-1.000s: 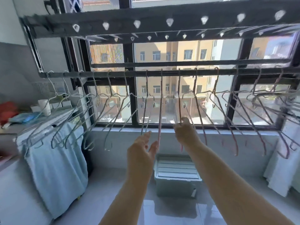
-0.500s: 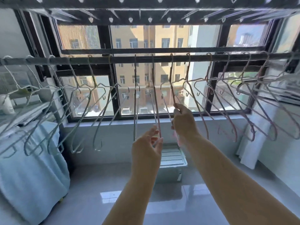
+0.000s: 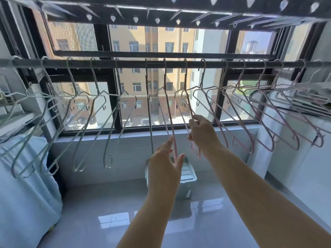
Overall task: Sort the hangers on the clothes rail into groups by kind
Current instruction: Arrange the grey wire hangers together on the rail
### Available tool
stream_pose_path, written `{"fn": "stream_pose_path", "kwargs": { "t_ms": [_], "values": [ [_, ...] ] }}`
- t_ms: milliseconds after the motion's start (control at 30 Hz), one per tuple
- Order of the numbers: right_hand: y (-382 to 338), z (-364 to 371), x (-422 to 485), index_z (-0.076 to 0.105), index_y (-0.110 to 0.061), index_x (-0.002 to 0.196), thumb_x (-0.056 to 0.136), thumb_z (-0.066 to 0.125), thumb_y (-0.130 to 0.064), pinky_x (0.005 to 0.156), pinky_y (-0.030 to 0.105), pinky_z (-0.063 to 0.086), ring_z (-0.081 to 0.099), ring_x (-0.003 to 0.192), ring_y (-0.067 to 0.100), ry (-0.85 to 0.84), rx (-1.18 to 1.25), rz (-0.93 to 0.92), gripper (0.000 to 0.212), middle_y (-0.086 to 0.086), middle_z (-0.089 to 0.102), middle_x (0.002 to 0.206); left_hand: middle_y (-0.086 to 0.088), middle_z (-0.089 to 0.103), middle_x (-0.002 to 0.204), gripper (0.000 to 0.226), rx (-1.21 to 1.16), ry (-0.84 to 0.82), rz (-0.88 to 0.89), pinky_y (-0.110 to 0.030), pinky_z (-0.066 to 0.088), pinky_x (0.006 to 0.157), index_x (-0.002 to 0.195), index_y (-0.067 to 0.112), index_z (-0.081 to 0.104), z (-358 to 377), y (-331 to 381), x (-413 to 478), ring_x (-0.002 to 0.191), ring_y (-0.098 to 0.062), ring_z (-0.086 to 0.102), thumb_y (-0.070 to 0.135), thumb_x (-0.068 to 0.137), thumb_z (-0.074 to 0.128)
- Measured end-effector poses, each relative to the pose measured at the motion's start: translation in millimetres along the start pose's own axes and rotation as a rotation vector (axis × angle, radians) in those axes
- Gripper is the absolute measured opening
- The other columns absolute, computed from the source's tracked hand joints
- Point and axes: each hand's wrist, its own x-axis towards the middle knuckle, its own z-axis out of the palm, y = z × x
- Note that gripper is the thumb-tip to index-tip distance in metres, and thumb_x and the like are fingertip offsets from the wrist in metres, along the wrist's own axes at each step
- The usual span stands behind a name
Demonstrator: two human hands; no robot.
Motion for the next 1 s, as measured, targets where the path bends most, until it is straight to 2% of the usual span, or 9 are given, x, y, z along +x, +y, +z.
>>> {"fn": "stream_pose_path", "kwargs": {
  "t_ms": [100,167,267,367,433,500,633,833,1000],
  "values": [
    [-7.5,2.8,-9.2,0.031,-0.007,0.139,0.094,0.045,-0.018,0.108,0.032,0.032,0.04,0.126,0.024,0.141,-0.306,-0.235,0.049,0.012,0.039,0.136,0.004,0.065,0.108,0.056,-0.001,-0.005,0.005,-0.007,0.041,0.073,0.128,0.02,0.049,1.2,-0.6,2.0,0.072,0.005,0.05,0.023,0.077,0.071],
    [-19.0,8.0,-16.9,0.034,-0.006,0.138,0.092,0.048,-0.011,0.11,0.024,0.025,0.035,0.132,0.021,0.162,-0.306,-0.413,0.048,0.01,0.038,0.14,0.004,0.066,0.107,0.054,0.0,-0.001,0.015,-0.011,0.044,0.079,0.127,0.018,0.051,3.2,-2.1,1.9,0.079,0.0,0.056,0.019,0.076,0.071],
    [-32.0,22.7,-18.9,0.028,-0.006,0.141,0.093,0.044,-0.006,0.109,0.021,0.02,0.031,0.135,0.019,-0.006,-0.282,-0.38,0.05,0.008,0.035,0.144,0.005,0.069,0.094,0.038,0.006,0.006,0.013,-0.016,0.05,0.081,0.113,0.016,0.061,5.6,-5.9,1.3,0.079,-0.002,0.06,0.013,0.076,0.071],
    [-32.6,38.7,-12.1,0.021,-0.008,0.142,0.092,0.038,0.002,0.1,0.02,0.025,0.033,0.132,0.023,-0.138,-0.222,-0.196,0.054,0.011,0.035,0.143,0.003,0.069,0.082,0.022,-0.018,0.005,0.003,-0.017,0.051,0.075,0.098,0.014,0.067,6.0,-9.3,2.1,0.07,-0.004,0.061,0.008,0.077,0.068],
    [-29.4,46.6,-8.4,0.023,-0.008,0.142,0.09,0.034,0.007,0.102,0.028,0.036,0.044,0.124,0.029,-0.163,-0.136,-0.09,0.055,0.014,0.043,0.133,0.001,0.07,0.081,0.014,-0.002,-0.014,0.003,-0.011,0.048,0.07,0.093,0.013,0.069,5.1,-11.2,4.5,0.069,-0.007,0.061,0.008,0.079,0.065],
    [-26.2,50.2,-7.5,0.03,-0.01,0.139,0.088,0.033,0.009,0.098,0.04,0.046,0.054,0.11,0.026,-0.158,-0.037,-0.045,0.054,0.005,0.048,0.116,-0.001,0.07,0.082,0.01,0.018,-0.023,0.014,-0.002,0.039,0.063,0.088,0.011,0.069,4.9,-12.3,7.0,0.068,-0.006,0.059,0.01,0.08,0.064],
    [-25.1,50.4,-7.4,0.037,-0.012,0.137,0.089,0.032,0.008,0.086,0.035,0.053,0.057,0.083,0.016,-0.114,0.009,-0.048,0.052,0.001,0.049,0.108,-0.002,0.069,0.078,0.006,0.006,-0.019,0.041,-0.005,0.04,0.063,0.083,0.01,0.069,5.2,-11.7,7.4,0.064,-0.008,0.058,0.008,0.08,0.064],
    [-23.9,48.0,-7.3,0.038,-0.014,0.137,0.087,0.03,0.01,0.085,0.038,0.052,0.055,0.077,0.012,-0.101,0.052,-0.038,0.055,-0.001,0.049,0.107,-0.002,0.07,0.076,0.004,0.001,-0.007,0.066,-0.01,0.044,0.064,0.08,0.01,0.069,9.3,-12.4,9.0,0.065,-0.009,0.061,0.009,0.081,0.064],
    [-22.3,46.6,-6.6,0.04,-0.013,0.134,0.089,0.031,0.008,0.087,0.036,0.052,0.058,0.081,0.015,-0.1,0.038,-0.043,0.052,-0.001,0.052,0.102,-0.003,0.07,0.077,0.003,-0.019,-0.01,0.067,-0.005,0.042,0.066,0.081,0.009,0.068,8.9,-10.3,8.4,0.065,-0.009,0.06,0.011,0.08,0.066]
  ]
}}
